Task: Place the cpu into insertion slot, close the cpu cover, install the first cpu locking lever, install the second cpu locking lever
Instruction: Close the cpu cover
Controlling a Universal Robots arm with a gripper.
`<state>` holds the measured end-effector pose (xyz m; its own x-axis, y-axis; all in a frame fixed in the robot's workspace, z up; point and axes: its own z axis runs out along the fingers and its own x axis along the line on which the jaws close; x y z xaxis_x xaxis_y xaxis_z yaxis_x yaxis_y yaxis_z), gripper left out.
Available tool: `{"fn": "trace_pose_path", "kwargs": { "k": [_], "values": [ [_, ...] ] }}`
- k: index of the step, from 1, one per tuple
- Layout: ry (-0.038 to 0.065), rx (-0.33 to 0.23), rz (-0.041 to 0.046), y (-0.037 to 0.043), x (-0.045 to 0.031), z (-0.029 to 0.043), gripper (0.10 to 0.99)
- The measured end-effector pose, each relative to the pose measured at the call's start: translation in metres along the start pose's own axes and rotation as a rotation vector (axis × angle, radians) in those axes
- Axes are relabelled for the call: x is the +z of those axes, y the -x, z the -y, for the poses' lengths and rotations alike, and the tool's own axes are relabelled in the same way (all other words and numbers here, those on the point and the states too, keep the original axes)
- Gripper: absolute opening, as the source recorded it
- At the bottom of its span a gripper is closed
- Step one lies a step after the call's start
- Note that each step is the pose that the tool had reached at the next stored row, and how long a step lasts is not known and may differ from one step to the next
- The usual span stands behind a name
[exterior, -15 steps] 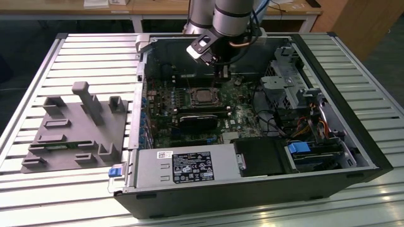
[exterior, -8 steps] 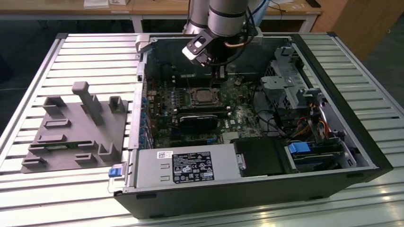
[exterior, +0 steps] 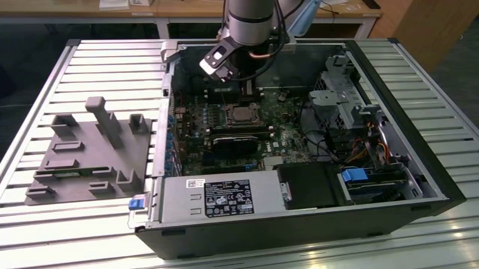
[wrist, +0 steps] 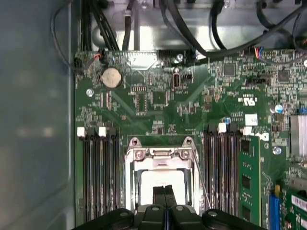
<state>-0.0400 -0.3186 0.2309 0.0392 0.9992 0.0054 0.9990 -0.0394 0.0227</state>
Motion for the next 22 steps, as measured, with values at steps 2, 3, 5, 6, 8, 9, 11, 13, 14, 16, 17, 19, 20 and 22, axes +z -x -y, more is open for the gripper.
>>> {"fn": "trace_pose_path", "kwargs": {
  "k": [2, 3, 5, 6, 8, 9, 11, 13, 14, 16, 17, 19, 20, 22],
  "values": [
    [0.001, 0.000, 0.0000, 0.0001, 0.0001, 0.0027, 0.102],
    [0.001, 0.000, 0.0001, 0.0001, 0.0001, 0.0030, 0.102],
    [0.001, 0.000, 0.0002, 0.0001, 0.0000, 0.0033, 0.102],
    [0.001, 0.000, 0.0002, 0.0002, 0.0000, 0.0034, 0.102],
    [0.001, -0.006, 0.0001, 0.0002, 0.0000, 0.0037, 0.102],
    [0.001, -0.016, 0.0000, 0.0002, 0.0000, 0.0039, 0.102],
    [0.001, -0.044, -0.0005, 0.0002, 0.0001, 0.0039, 0.102],
    [0.001, -0.078, -0.0005, 0.0002, 0.0001, 0.0039, 0.102],
    [0.001, -0.095, -0.0004, 0.0002, 0.0001, 0.0039, 0.102],
    [0.001, -0.132, -0.0003, 0.0002, 0.0001, 0.0040, 0.102],
    [0.001, -0.150, -0.0004, 0.0002, 0.0002, 0.0039, 0.102],
    [0.001, -0.185, -0.0003, 0.0002, 0.0002, 0.0039, 0.102],
    [0.001, -0.203, -0.0003, 0.0002, 0.0002, 0.0039, 0.102],
    [0.001, -0.239, -0.0003, 0.0002, 0.0002, 0.0039, 0.102]
  ]
}}
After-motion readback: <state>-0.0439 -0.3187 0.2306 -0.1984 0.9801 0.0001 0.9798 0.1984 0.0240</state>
